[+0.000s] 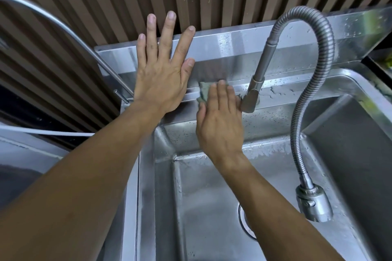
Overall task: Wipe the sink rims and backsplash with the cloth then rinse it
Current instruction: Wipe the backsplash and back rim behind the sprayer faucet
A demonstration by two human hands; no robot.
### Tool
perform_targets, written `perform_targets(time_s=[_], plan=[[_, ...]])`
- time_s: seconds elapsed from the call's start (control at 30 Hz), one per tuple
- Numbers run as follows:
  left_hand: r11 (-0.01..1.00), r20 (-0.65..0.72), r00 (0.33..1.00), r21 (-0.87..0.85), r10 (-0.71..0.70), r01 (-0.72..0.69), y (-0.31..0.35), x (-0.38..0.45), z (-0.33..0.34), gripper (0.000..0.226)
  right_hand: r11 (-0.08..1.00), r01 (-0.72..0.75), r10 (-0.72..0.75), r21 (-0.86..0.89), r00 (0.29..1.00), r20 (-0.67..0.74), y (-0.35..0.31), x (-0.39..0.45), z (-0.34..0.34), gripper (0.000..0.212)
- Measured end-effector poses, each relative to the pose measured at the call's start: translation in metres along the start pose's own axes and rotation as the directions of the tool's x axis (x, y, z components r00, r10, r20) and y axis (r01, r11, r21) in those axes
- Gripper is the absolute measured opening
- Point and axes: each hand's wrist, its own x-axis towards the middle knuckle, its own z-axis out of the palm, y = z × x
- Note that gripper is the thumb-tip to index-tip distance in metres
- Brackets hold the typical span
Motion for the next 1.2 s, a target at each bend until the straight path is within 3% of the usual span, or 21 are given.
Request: perform_targets(time_s=[0.07,0.13,0.17,0.23,0.3,0.4,0.5,0.57,0.63,0.67,0.8,0.83,0.9,0.97,1.1,1.2], plan=[[1.000,-0.005,1.000,0.004,-0.003,0.003,0.000,0.000,0.001,0.055,0.996,-0.081,0.082,0.021,0.996,-0.024,-0.006,0.003,0.004,0.052],[1.000,-0.004,1.000,0.001,-0.006,0.006,0.000,0.000,0.001,0.055,0.976,-0.130,0.139,0.175,0.990,-0.037,-0.009,0.007,0.001,0.044],[1.000,-0.003,1.000,0.001,-0.006,0.006,0.000,0.000,0.001,0.055,0.927,-0.175,0.193,0.331,0.981,-0.020,-0.009,0.010,-0.005,0.039],[1.000,-0.010,1.000,-0.004,-0.009,0.009,0.002,0.000,0.001,0.054,0.721,-0.244,0.311,0.649,0.950,0.012,-0.013,0.018,-0.023,0.036],[0.999,-0.018,1.000,-0.029,-0.019,0.019,0.003,0.000,0.001,0.053,0.586,-0.154,0.370,0.795,0.924,-0.094,-0.028,0.029,-0.049,0.039],[0.994,-0.010,0.999,-0.100,-0.038,0.037,0.002,0.000,-0.001,0.052,0.708,-0.024,0.352,0.706,0.878,-0.323,-0.037,0.059,-0.049,0.043],[0.995,-0.017,0.999,-0.092,-0.036,0.035,0.003,0.000,-0.001,0.053,0.859,-0.104,0.274,0.501,0.921,-0.278,-0.031,0.087,-0.025,0.050],[0.998,-0.019,0.999,-0.061,-0.029,0.028,0.003,0.000,0.001,0.054,0.895,-0.012,0.136,0.445,0.960,-0.246,-0.029,0.079,-0.010,0.051],[0.999,-0.023,0.999,-0.028,-0.034,0.033,0.002,-0.001,0.002,0.054,0.890,0.075,0.026,0.450,0.976,-0.215,-0.024,0.069,-0.002,0.052],[0.999,-0.025,0.999,-0.025,-0.038,0.037,0.002,-0.001,0.002,0.054,0.886,0.059,0.053,0.460,0.972,-0.228,-0.020,0.069,-0.004,0.053],[0.999,-0.033,0.999,-0.015,-0.040,0.040,0.004,-0.001,0.002,0.054,0.745,-0.190,0.436,0.640,0.864,-0.251,-0.017,0.094,-0.016,0.054],[0.999,-0.031,0.999,-0.016,-0.038,0.038,0.004,0.000,0.002,0.054,0.763,-0.173,0.406,0.622,0.877,-0.255,-0.021,0.092,-0.017,0.054],[0.999,-0.027,0.999,-0.020,-0.039,0.039,0.003,0.000,0.002,0.054,0.861,-0.041,0.191,0.506,0.950,-0.249,-0.024,0.080,-0.010,0.052],[0.999,-0.026,0.999,-0.021,-0.040,0.039,0.003,-0.001,0.003,0.054,0.893,0.056,0.044,0.446,0.976,-0.211,-0.012,0.068,-0.005,0.050],[0.999,-0.030,0.999,-0.004,-0.037,0.037,0.003,0.000,0.002,0.054,0.869,0.018,0.141,0.494,0.949,-0.283,-0.009,0.063,-0.017,0.042],[0.999,-0.030,0.999,0.018,-0.032,0.033,0.002,-0.001,0.003,0.054,0.911,0.019,0.049,0.413,0.987,-0.155,-0.022,0.028,-0.018,0.038]])
